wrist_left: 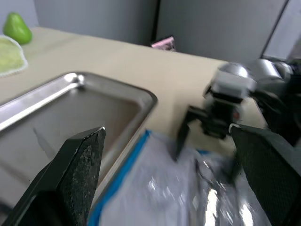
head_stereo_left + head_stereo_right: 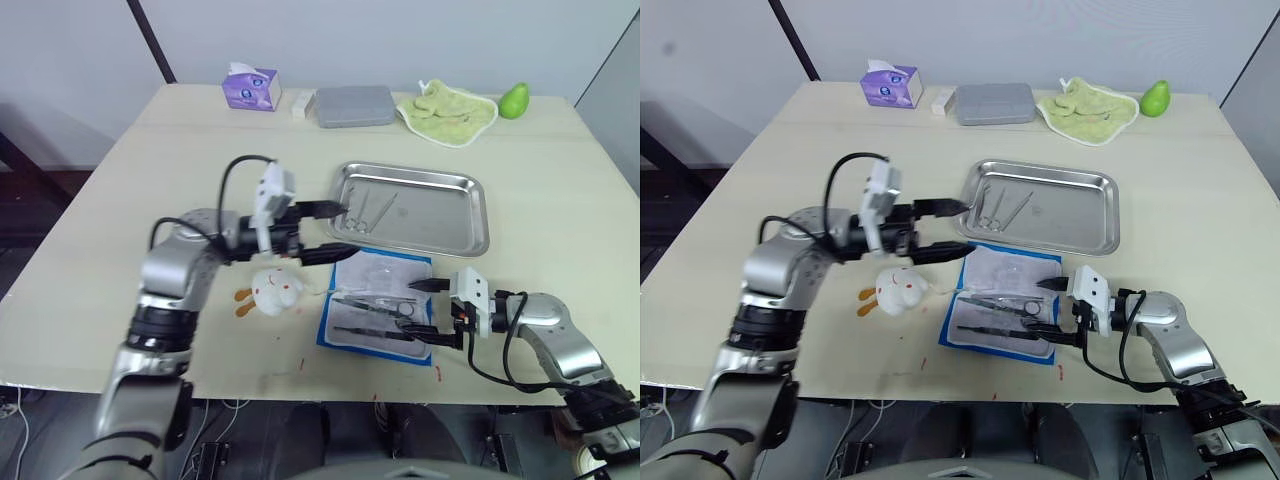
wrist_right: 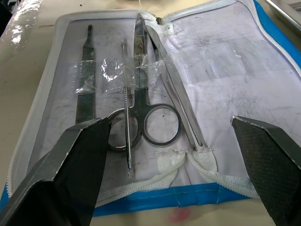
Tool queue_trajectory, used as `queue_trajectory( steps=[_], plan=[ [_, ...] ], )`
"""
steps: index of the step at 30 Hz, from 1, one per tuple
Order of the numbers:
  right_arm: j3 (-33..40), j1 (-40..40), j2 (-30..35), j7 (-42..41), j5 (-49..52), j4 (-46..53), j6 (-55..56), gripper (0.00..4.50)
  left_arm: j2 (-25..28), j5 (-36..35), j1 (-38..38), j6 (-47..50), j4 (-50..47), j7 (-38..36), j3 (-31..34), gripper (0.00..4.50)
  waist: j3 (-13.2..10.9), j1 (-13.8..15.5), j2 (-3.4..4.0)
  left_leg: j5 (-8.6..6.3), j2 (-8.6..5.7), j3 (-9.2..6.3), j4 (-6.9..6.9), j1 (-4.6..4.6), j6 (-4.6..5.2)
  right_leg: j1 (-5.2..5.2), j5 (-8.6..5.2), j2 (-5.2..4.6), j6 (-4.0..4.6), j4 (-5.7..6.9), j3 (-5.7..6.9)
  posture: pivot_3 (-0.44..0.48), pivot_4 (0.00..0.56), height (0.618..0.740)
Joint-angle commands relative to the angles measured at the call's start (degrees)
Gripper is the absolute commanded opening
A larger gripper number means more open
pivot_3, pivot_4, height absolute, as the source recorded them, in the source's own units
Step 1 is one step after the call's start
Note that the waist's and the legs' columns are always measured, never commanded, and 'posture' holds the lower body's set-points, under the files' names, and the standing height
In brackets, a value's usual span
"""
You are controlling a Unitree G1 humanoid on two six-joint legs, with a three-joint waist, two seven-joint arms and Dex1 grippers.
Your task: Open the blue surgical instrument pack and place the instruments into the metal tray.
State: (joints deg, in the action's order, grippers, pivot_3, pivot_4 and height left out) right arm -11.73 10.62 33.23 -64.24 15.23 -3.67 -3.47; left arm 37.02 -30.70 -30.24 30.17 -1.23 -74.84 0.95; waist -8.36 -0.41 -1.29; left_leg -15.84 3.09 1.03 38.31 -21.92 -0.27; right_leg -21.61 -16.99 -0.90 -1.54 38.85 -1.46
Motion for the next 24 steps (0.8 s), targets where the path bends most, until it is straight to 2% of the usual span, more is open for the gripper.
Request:
queue_trajectory(
  steps=[1,7,13,18,24],
  plan=[
    [-1.32,-2.4,0.49,0.05,-2.03,-2.44,-1.46,4.5,6.88,-1.57,4.6,-2.27,0.64,-6.28,4.99,4.48,0.0,-0.25,-0.02,0.0,0.02,0.01,-0.01,0.02,0.0,-0.01,0.0,0.01,0.0,0.0,-0.04,0.0,0.15,0.74],
    [-0.55,-2.94,1.08,-0.55,-1.56,-2.23,-1.28,4.5,14.47,-2.04,10.74,-4.4,2.78,-12.4,8.85,4.48,-0.06,0.03,0.01,-0.05,0.05,-0.06,-0.05,0.02,0.08,-0.05,-0.02,-0.02,0.02,-0.01,-0.03,0.0,0.15,0.74],
    [0.09,-3.23,1.4,-0.89,-1.45,-2.24,-0.87,4.5,14.69,-1.56,13.64,-8.35,0.21,-10.25,10.67,4.48,-0.07,0.39,0.01,-0.07,0.06,-0.04,-0.05,0.0,0.12,-0.06,-0.02,-0.03,0.03,0.0,-0.03,0.0,0.15,0.74],
    [0.11,-3.55,1.27,-0.81,-1.19,-1.58,-1.11,4.5,15.07,0.37,11.44,-4.79,-2.08,-6.42,7.22,4.48,-0.07,0.64,0.01,-0.09,0.05,-0.04,-0.05,0.01,0.15,-0.05,-0.02,-0.03,0.02,0.01,-0.05,0.0,0.15,0.74],
    [-0.21,-3.72,0.5,-0.37,-1.4,-1.01,-1.28,4.5,10.22,6.06,2.81,-2.7,-0.96,-1.31,-3.31,4.48,-0.06,1.21,0.0,-0.09,0.02,0.1,0.0,0.0,0.16,-0.04,-0.01,0.01,0.01,0.02,-0.08,0.0,0.15,0.74]
  ],
)
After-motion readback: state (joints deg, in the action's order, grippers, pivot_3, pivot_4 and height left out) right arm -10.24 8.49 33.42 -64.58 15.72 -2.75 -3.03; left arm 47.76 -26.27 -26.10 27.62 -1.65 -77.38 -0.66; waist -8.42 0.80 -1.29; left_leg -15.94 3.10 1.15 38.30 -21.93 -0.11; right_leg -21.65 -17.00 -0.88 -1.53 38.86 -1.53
